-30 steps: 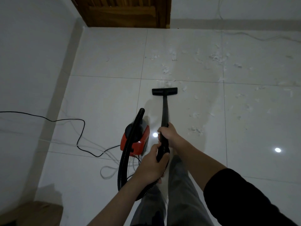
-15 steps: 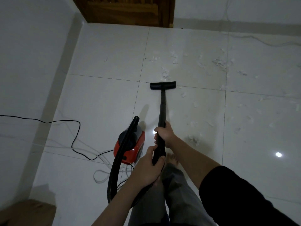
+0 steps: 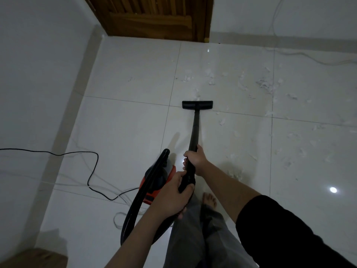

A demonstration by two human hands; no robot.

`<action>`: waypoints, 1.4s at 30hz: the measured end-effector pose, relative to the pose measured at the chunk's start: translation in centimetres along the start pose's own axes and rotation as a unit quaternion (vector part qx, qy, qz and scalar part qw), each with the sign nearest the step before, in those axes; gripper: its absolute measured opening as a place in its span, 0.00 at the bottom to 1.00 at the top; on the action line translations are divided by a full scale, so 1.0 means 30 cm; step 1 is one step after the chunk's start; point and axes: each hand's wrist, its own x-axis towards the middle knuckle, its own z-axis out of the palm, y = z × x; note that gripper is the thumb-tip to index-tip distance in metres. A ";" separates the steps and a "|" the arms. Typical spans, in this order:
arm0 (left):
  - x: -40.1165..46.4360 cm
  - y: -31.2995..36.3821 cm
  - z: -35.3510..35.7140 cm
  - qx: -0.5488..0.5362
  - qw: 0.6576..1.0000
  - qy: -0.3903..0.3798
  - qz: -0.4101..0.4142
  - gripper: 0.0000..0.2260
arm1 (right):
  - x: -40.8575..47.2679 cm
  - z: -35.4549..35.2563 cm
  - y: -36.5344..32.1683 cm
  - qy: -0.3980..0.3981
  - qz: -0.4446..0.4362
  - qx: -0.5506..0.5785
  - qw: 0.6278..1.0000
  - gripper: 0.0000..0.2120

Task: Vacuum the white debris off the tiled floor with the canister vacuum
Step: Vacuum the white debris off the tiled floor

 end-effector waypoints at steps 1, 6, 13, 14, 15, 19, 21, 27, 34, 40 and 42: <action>0.014 0.005 -0.022 -0.002 1.000 0.000 0.003 0.17 | 0.011 0.016 -0.016 0.002 -0.003 0.001 1.000 0.24; 0.088 0.043 -0.138 0.026 1.000 -0.001 0.008 0.23 | 0.051 0.091 -0.121 0.021 -0.016 -0.002 1.000 0.17; 0.230 0.125 -0.285 0.083 0.996 0.004 0.028 0.23 | 0.151 0.159 -0.276 0.024 -0.028 -0.007 0.999 0.14; 0.252 0.137 -0.299 0.080 0.996 0.001 0.027 0.22 | 0.166 0.163 -0.297 0.022 -0.028 -0.005 0.999 0.15; 0.273 0.150 -0.310 0.077 0.997 -0.002 0.023 0.21 | 0.179 0.164 -0.318 0.019 -0.026 -0.003 0.999 0.16; 0.352 0.219 -0.340 0.083 0.996 -0.008 0.027 0.22 | 0.242 0.157 -0.406 0.019 -0.018 -0.002 1.000 0.23; 0.396 0.259 -0.353 0.095 0.995 -0.010 0.030 0.23 | 0.276 0.152 -0.455 0.022 -0.018 -0.003 1.000 0.27; 0.537 0.413 -0.412 0.104 0.994 -0.014 0.019 0.24 | 0.377 0.127 -0.641 0.012 -0.016 0.009 1.000 0.27; 0.704 0.646 -0.514 0.094 0.995 -0.009 0.005 0.22 | 0.512 0.120 -0.913 0.006 -0.012 0.021 1.000 0.25; 0.837 0.812 -0.593 0.056 0.998 -0.023 -0.023 0.21 | 0.612 0.118 -1.105 0.010 -0.001 0.026 1.000 0.31; 0.877 0.851 -0.624 0.055 0.998 -0.030 -0.031 0.22 | 0.644 0.122 -1.157 0.014 -0.002 0.026 1.000 0.31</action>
